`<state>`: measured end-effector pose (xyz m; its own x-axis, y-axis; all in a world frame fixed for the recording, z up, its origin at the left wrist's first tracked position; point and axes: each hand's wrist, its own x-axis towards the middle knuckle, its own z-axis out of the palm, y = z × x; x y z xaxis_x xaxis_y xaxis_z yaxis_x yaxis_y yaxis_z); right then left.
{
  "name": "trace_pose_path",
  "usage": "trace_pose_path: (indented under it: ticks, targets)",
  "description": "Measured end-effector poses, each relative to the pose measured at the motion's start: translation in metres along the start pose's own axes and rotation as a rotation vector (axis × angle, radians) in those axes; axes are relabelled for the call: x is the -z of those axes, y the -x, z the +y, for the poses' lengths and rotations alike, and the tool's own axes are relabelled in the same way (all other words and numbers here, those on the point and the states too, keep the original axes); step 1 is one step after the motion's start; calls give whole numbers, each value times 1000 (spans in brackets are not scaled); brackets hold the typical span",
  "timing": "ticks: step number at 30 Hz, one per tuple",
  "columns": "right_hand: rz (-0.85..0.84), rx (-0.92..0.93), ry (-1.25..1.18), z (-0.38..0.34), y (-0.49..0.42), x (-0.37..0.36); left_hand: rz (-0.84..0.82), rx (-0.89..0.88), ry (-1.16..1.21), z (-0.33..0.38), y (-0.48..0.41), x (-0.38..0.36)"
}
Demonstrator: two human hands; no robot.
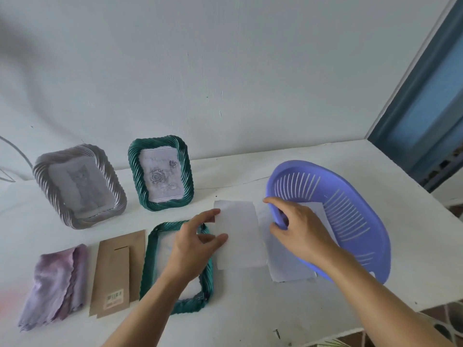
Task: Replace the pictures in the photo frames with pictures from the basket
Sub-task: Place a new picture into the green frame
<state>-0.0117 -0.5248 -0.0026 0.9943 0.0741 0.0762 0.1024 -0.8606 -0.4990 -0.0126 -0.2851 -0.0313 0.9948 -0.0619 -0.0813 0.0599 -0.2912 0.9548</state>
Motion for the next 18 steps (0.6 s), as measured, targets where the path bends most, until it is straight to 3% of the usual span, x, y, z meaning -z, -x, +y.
trace_pose_path:
  ticks: [9,18]
  targets:
    - [37,-52,-315,9,-3,37,-50,19,-47,-1,-6,-47]
    - [17,-17,-354,13,-1,46,-76,-82,-234,-7,-7,-92]
